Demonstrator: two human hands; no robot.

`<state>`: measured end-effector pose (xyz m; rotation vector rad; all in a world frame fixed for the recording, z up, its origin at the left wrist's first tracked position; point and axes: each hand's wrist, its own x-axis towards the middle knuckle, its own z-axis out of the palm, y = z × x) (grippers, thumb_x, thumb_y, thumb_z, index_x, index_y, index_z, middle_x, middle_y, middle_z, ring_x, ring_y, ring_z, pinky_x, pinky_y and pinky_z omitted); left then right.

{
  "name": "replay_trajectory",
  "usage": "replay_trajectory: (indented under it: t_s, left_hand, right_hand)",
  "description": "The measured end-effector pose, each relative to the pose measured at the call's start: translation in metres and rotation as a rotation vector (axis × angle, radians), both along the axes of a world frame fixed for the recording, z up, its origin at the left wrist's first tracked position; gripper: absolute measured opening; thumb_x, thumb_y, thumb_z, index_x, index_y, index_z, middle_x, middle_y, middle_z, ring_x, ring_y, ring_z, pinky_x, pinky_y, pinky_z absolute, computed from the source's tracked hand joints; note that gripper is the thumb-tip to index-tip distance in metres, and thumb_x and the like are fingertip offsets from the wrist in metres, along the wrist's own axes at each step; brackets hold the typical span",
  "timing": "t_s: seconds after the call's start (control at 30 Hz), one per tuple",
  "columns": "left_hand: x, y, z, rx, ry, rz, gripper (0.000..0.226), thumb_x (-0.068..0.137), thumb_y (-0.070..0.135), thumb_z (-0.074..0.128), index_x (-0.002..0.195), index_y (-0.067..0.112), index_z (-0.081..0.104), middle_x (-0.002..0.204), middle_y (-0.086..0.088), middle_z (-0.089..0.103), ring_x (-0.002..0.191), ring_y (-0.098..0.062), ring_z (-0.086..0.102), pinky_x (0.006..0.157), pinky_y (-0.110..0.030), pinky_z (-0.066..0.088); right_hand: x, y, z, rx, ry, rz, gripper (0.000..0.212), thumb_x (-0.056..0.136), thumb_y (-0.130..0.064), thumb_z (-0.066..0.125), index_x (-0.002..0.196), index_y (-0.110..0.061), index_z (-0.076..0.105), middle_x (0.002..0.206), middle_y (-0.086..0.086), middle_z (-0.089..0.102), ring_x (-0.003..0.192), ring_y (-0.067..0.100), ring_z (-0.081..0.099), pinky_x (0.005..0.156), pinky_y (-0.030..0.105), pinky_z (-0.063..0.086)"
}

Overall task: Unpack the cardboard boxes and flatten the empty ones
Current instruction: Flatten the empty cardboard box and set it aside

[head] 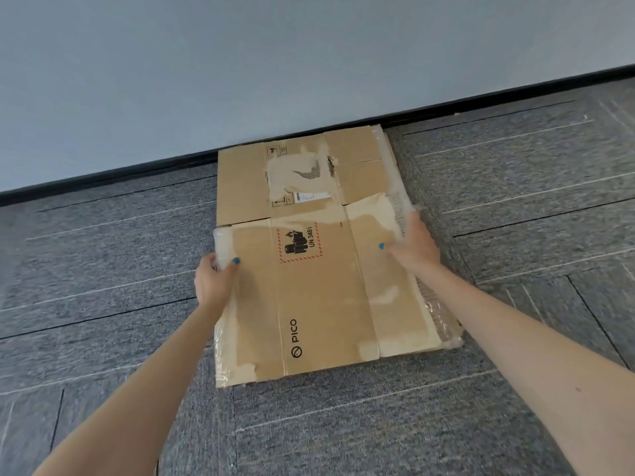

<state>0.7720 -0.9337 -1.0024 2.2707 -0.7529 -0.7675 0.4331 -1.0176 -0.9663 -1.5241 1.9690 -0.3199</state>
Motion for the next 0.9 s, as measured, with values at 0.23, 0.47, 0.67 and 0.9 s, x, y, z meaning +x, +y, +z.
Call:
replay_trajectory:
  t_s: [0.23,0.47,0.67,0.9]
  left_hand:
    - [-0.009,0.008,-0.011,-0.151,0.109,0.078,0.051,0.09,0.025,0.07,0.134,0.015,0.047,0.128,-0.007,0.058,0.116,-0.027,0.057,0.097,-0.048,0.049]
    - [-0.01,0.009,-0.02,-0.235,0.112,0.061,0.048,0.086,0.025,0.074,0.127,0.022,0.05,0.125,-0.006,0.056,0.11,-0.025,0.058,0.095,-0.047,0.051]
    - [-0.025,0.009,-0.021,-0.229,0.095,0.053,0.057,0.086,0.031,0.072,0.136,0.021,0.047,0.129,-0.002,0.058,0.116,-0.025,0.057,0.098,-0.05,0.049]
    - [-0.03,0.013,-0.026,0.152,-0.264,-0.303,0.069,0.103,0.051,0.034,0.157,0.013,0.015,0.159,-0.015,0.025,0.144,-0.034,0.023,0.113,-0.052,0.028]
  right_hand:
    - [-0.009,-0.003,-0.007,0.222,-0.298,-0.332,0.067,0.079,-0.012,0.078,0.134,0.001,0.044,0.133,0.015,0.053,0.12,0.032,0.051,0.087,0.033,0.043]
    - [-0.009,-0.002,-0.012,0.194,-0.03,-0.258,0.059,0.08,-0.032,0.075,0.126,-0.004,0.052,0.144,0.014,0.021,0.132,0.035,0.024,0.101,0.047,0.034]
    - [-0.023,0.002,-0.019,0.115,-0.034,-0.231,0.049,0.078,-0.04,0.076,0.117,-0.012,0.064,0.136,0.016,0.038,0.127,0.039,0.034,0.105,0.052,0.035]
    - [-0.022,0.008,-0.027,0.011,0.045,-0.268,0.081,0.073,-0.043,0.08,0.131,-0.003,0.041,0.137,0.016,0.042,0.128,0.035,0.036,0.099,0.054,0.038]
